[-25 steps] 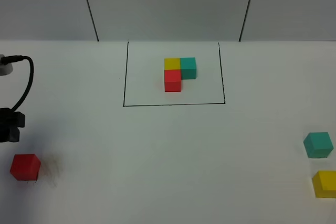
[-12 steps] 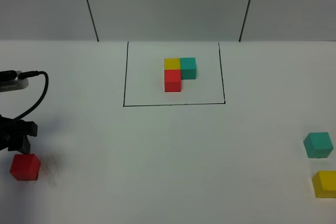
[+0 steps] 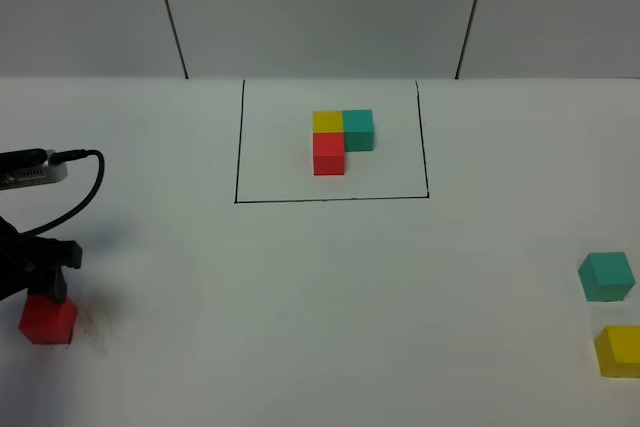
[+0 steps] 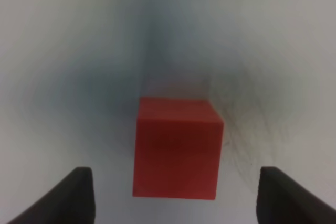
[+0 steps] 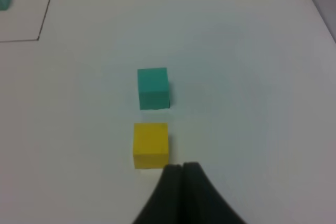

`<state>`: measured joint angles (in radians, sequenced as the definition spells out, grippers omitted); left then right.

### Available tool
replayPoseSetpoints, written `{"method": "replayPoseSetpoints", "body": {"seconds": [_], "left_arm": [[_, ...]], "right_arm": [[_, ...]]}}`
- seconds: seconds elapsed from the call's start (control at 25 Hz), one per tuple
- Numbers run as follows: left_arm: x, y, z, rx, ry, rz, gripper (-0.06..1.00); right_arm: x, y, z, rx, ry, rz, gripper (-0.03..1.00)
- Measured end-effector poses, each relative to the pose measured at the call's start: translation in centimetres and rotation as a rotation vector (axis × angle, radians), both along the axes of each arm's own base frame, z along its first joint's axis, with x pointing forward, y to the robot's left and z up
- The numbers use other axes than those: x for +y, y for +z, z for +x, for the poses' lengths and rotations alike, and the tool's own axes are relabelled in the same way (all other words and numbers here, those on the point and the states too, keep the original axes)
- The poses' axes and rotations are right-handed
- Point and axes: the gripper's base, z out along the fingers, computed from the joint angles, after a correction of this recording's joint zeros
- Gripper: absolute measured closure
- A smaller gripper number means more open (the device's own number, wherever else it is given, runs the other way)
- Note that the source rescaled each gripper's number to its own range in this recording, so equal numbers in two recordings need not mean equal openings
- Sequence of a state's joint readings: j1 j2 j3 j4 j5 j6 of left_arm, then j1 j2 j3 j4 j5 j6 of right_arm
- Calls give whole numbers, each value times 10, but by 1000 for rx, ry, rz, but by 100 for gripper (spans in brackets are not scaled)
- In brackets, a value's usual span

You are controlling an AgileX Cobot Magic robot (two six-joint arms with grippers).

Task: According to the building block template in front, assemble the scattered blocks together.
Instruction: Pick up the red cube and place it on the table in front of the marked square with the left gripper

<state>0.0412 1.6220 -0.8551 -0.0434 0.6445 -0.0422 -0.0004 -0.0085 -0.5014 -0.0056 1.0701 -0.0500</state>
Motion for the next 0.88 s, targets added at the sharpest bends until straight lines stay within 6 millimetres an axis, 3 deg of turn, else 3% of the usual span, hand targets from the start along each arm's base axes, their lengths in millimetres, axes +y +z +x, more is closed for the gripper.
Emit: {"method": "replayPoseSetpoints", "body": {"seconds": [0.6, 0.88], "left_arm": [[1, -32, 9, 59, 2, -1, 2], [1, -37, 12, 49, 3, 0, 2]], "right_arm": [[0, 0, 0, 0, 0, 1, 97], [0, 0, 0, 0, 0, 1, 97]]}}
